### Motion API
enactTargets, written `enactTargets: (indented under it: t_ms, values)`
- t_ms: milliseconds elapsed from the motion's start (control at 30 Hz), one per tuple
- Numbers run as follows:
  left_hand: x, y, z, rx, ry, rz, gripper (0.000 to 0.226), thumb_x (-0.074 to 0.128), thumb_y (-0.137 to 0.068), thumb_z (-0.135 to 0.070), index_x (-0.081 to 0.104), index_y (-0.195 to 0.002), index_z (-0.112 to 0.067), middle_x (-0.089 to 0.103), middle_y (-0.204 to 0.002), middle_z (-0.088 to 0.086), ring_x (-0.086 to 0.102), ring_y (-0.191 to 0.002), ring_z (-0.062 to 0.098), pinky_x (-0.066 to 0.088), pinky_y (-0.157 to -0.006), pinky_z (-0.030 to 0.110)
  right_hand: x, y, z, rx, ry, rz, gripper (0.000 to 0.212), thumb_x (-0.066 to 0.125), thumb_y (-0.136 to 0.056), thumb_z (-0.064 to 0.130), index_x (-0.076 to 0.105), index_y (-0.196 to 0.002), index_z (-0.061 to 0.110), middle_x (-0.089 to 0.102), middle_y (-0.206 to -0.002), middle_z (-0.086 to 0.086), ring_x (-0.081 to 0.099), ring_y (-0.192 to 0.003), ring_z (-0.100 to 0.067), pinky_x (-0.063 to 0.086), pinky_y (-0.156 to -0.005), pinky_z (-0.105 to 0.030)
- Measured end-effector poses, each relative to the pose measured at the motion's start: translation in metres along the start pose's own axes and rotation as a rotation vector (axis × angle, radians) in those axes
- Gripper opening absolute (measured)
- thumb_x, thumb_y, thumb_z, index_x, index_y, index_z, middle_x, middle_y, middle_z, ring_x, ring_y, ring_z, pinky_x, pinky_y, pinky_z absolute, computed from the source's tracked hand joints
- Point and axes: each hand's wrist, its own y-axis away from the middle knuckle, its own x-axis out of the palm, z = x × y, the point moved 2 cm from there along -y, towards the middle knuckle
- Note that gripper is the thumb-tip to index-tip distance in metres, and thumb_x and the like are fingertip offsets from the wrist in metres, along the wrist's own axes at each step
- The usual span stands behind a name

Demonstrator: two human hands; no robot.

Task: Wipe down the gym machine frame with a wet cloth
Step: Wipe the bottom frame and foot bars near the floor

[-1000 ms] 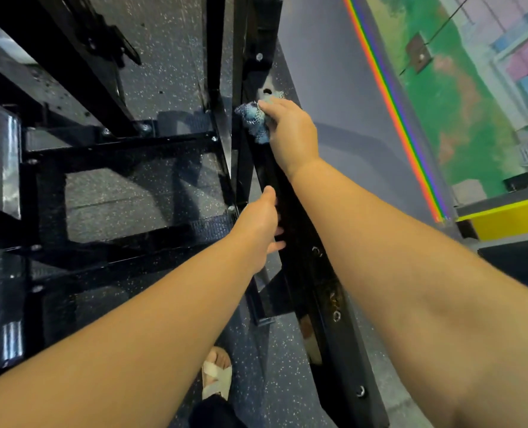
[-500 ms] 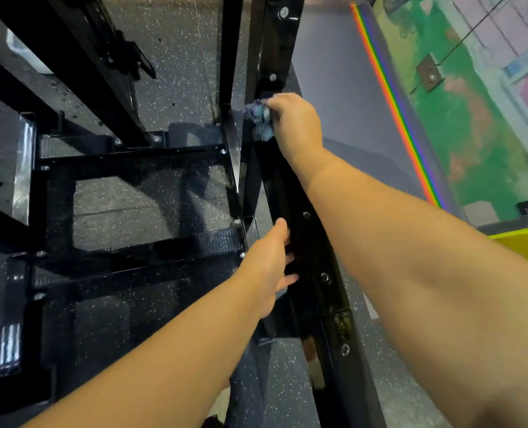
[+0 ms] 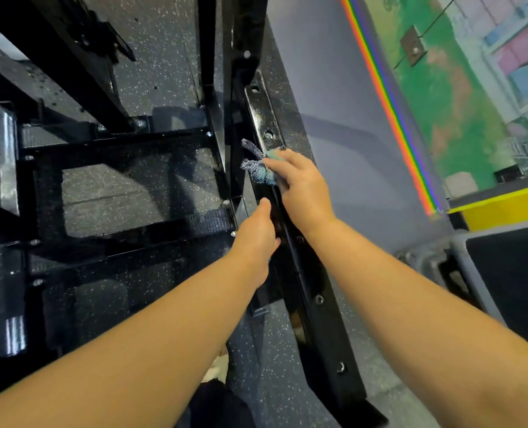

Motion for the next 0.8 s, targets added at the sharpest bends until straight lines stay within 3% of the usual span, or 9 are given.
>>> enactTargets:
  t_ms: [100, 200, 333, 433, 500, 600, 700, 800]
  values:
    - [0.008, 0.018, 0.010, 0.000, 0.002, 0.032, 0.045, 0.029, -0.104, -0.034, 0.038, -0.141, -0.010, 0.043, -0.142, -0.001, 0.040, -0.131, 0.015, 0.033, -0.106, 0.030, -0.007, 0.049, -0.001, 0.000, 0.008, -0.030, 0.033, 0.053, -0.081, 0.001, 0.071, -0.109, 0.007, 0.066, -0.114, -0.009, 0.058, -0.111, -0.033, 0.043, -0.098, -0.033]
    - [0.012, 0.043, 0.032, 0.024, -0.071, 0.068, 0.034, 0.028, -0.104, -0.030, 0.047, -0.130, -0.017, 0.055, -0.124, 0.002, 0.049, -0.118, 0.016, 0.038, -0.100, 0.030, -0.016, 0.099, 0.002, 0.090, -0.025, -0.027, 0.032, 0.056, -0.086, 0.005, 0.068, -0.115, 0.012, 0.062, -0.121, -0.001, 0.049, -0.117, -0.014, 0.041, -0.104, -0.029]
    - [0.003, 0.067, 0.079, -0.068, -0.155, 0.059, 0.033, 0.034, -0.102, -0.040, 0.049, -0.126, -0.024, 0.052, -0.121, -0.001, 0.047, -0.111, 0.015, 0.041, -0.095, 0.036, -0.026, 0.168, 0.011, 0.064, 0.092, -0.070, 0.037, 0.046, -0.083, 0.008, 0.071, -0.110, 0.009, 0.066, -0.117, -0.009, 0.059, -0.109, -0.030, 0.040, -0.097, -0.023]
    - [-0.006, 0.089, 0.114, -0.132, -0.169, 0.122, 0.030, 0.034, -0.101, -0.040, 0.049, -0.123, -0.026, 0.048, -0.109, -0.006, 0.047, -0.111, 0.016, 0.041, -0.096, 0.040, -0.033, 0.217, 0.017, 0.117, 0.135, -0.060, 0.039, 0.043, -0.082, 0.007, 0.071, -0.109, 0.010, 0.066, -0.118, -0.010, 0.059, -0.111, -0.034, 0.041, -0.094, -0.029]
    - [-0.008, 0.098, 0.133, -0.153, -0.145, 0.150, 0.033, 0.033, -0.102, -0.039, 0.049, -0.127, -0.024, 0.049, -0.115, -0.006, 0.046, -0.121, 0.017, 0.041, -0.101, 0.043, -0.036, 0.229, 0.020, 0.203, 0.119, -0.016, 0.038, 0.054, -0.081, -0.004, 0.071, -0.111, 0.012, 0.063, -0.122, -0.009, 0.056, -0.116, -0.032, 0.043, -0.098, -0.031]
    - [-0.009, 0.110, 0.148, -0.164, -0.159, 0.172, 0.033, 0.032, -0.103, -0.037, 0.048, -0.128, -0.023, 0.048, -0.125, -0.007, 0.042, -0.129, 0.019, 0.039, -0.103, 0.044, -0.046, 0.232, 0.026, 0.378, 0.074, 0.161, 0.039, 0.047, -0.093, 0.004, 0.061, -0.125, 0.019, 0.052, -0.135, -0.003, 0.045, -0.125, -0.020, 0.037, -0.100, -0.026]
    - [-0.012, 0.108, 0.157, -0.160, -0.196, 0.166, 0.041, 0.032, -0.102, -0.039, 0.044, -0.136, -0.021, 0.044, -0.140, -0.003, 0.042, -0.130, 0.020, 0.041, -0.095, 0.040, -0.060, 0.249, 0.026, 0.394, 0.120, 0.244, 0.037, 0.047, -0.094, 0.005, 0.062, -0.124, 0.017, 0.054, -0.133, -0.003, 0.049, -0.120, -0.024, 0.039, -0.091, -0.025]
    - [-0.013, 0.116, 0.171, -0.199, -0.236, 0.181, 0.040, 0.031, -0.101, -0.041, 0.050, -0.131, -0.021, 0.054, -0.134, 0.002, 0.050, -0.120, 0.018, 0.041, -0.087, 0.037, -0.071, 0.280, 0.029, 0.335, 0.215, 0.270, 0.037, 0.054, -0.088, -0.001, 0.066, -0.120, 0.014, 0.059, -0.128, -0.008, 0.055, -0.117, -0.030, 0.044, -0.092, -0.033]
